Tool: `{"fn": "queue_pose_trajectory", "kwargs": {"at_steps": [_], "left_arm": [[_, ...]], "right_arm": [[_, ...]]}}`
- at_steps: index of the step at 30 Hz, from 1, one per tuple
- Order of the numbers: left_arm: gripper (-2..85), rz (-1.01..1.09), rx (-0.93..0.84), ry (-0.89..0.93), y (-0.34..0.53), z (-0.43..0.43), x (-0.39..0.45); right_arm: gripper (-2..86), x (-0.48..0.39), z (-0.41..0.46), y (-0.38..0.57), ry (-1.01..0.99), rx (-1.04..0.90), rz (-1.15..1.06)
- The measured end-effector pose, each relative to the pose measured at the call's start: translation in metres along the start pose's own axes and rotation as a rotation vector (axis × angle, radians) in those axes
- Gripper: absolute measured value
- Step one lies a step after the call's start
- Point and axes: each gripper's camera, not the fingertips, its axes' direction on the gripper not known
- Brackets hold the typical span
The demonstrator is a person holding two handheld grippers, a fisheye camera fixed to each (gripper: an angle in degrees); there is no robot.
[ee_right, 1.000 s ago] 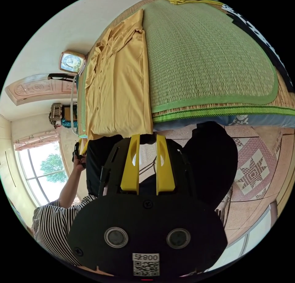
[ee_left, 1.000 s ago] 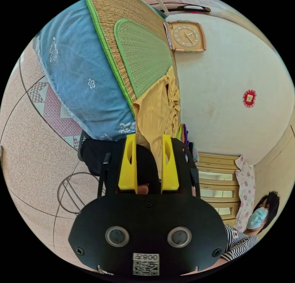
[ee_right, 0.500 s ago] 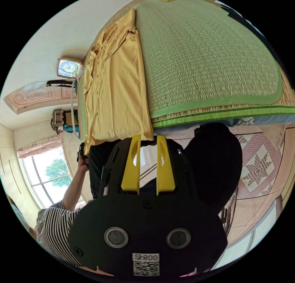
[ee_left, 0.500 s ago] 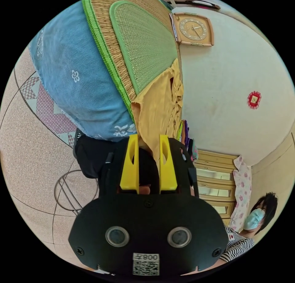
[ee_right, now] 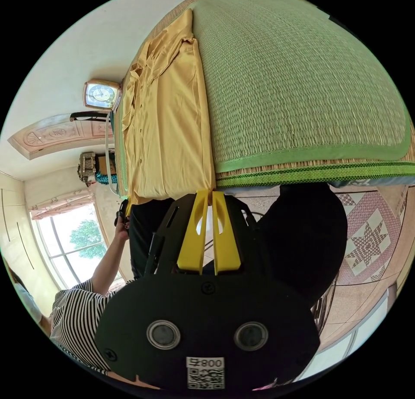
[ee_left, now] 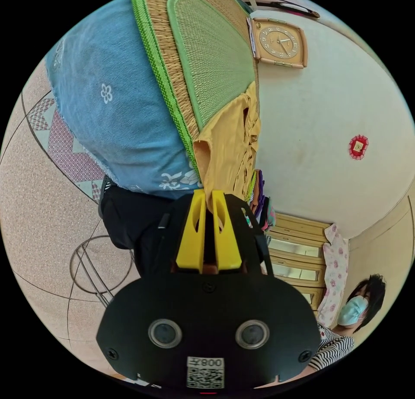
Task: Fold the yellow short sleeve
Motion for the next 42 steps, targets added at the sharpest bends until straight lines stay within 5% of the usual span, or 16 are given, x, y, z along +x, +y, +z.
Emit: {"fn": "queue_pose_trajectory", "kwargs": {"at_steps": [16, 42], "left_arm": [[1.2, 0.047, -0.013, -0.042, 0.038, -0.027, 0.016], [0.7, 0.332, -0.023, 0.175, 0.156, -0.093, 0.09]], "right_arm": [[0.2, 0.011, -0.058, 0.036, -0.199, 0.085, -0.12], [0.1, 0.012, -0.151, 0.143, -0.347, 0.203, -0.322]]}}
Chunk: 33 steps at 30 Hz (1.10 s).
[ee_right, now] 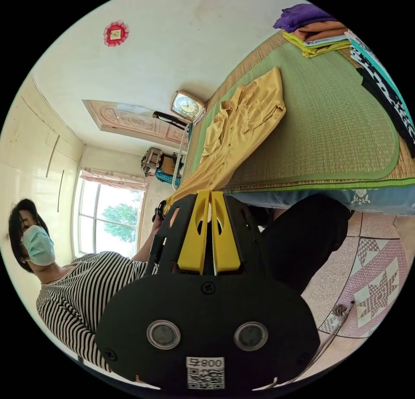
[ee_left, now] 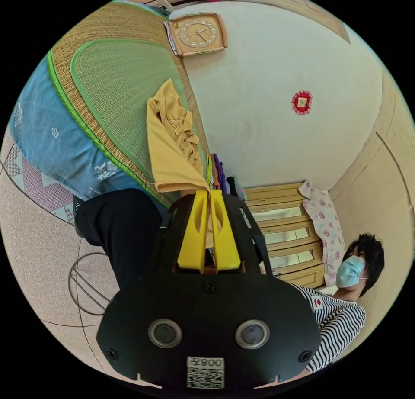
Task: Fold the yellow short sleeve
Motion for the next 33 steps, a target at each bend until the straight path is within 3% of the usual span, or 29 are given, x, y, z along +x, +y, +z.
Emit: {"fn": "queue_pose_trajectory", "kwargs": {"at_steps": [19, 33], "left_arm": [[0.6, 0.168, -0.031, 0.047, 0.055, -0.021, 0.099], [0.7, 0.199, -0.068, 0.003, -0.066, 0.064, 0.151]], "right_arm": [[0.1, -0.043, -0.079, 0.079, -0.011, 0.113, -0.124], [0.1, -0.037, -0.063, -0.027, 0.036, 0.124, -0.112]]}}
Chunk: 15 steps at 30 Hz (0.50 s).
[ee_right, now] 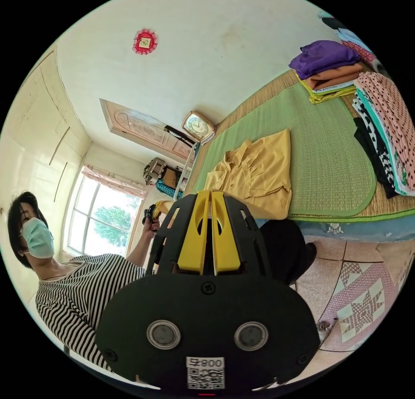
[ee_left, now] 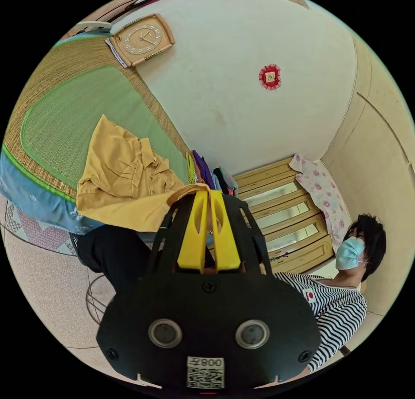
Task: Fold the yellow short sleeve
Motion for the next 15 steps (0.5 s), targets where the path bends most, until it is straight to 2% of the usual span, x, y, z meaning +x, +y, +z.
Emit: {"fn": "queue_pose_trajectory", "kwargs": {"at_steps": [10, 15], "left_arm": [[0.8, -0.091, -0.052, -0.071, -0.141, 0.098, -0.029], [1.2, -0.19, -0.082, -0.187, -0.208, 0.154, -0.065]], "right_arm": [[0.2, 0.071, 0.074, -0.163, 0.115, -0.075, 0.104], [0.3, 0.12, 0.125, -0.23, 0.152, -0.143, 0.178]]}}
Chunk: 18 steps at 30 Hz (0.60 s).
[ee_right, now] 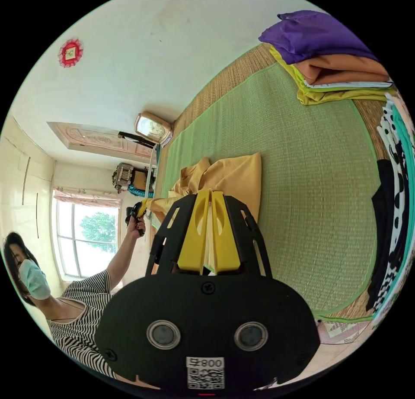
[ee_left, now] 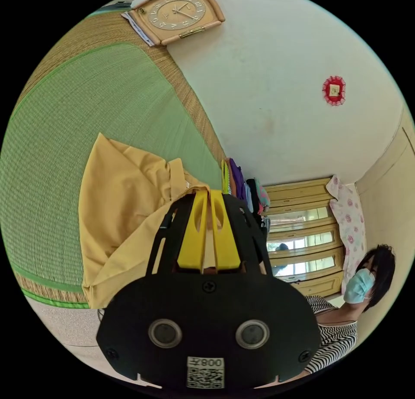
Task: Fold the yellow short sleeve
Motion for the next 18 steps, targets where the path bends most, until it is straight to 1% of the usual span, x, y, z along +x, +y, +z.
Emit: {"fn": "queue_pose_trajectory", "kwargs": {"at_steps": [3, 7, 9, 12, 16, 18], "left_arm": [[1.8, -0.053, -0.01, -0.046, -0.033, 0.025, -0.011], [3.4, -0.06, -0.024, -0.111, -0.066, 0.046, -0.014], [5.0, -0.027, -0.045, -0.145, -0.086, 0.054, -0.007], [6.4, 0.042, -0.033, -0.17, -0.101, 0.054, 0.011], [6.8, 0.153, -0.02, -0.23, -0.104, 0.055, 0.042], [6.6, 0.19, -0.075, -0.245, -0.105, 0.067, 0.053]], "right_arm": [[0.3, 0.015, 0.031, -0.042, 0.022, -0.055, 0.023], [0.5, 0.04, 0.063, -0.079, 0.044, -0.118, 0.054], [0.5, 0.049, 0.067, -0.086, 0.035, -0.119, 0.062], [0.6, 0.061, 0.067, -0.09, 0.015, -0.109, 0.073], [0.6, 0.067, 0.058, -0.088, -0.009, -0.069, 0.071], [0.5, 0.066, 0.053, -0.086, -0.007, -0.047, 0.068]]}}
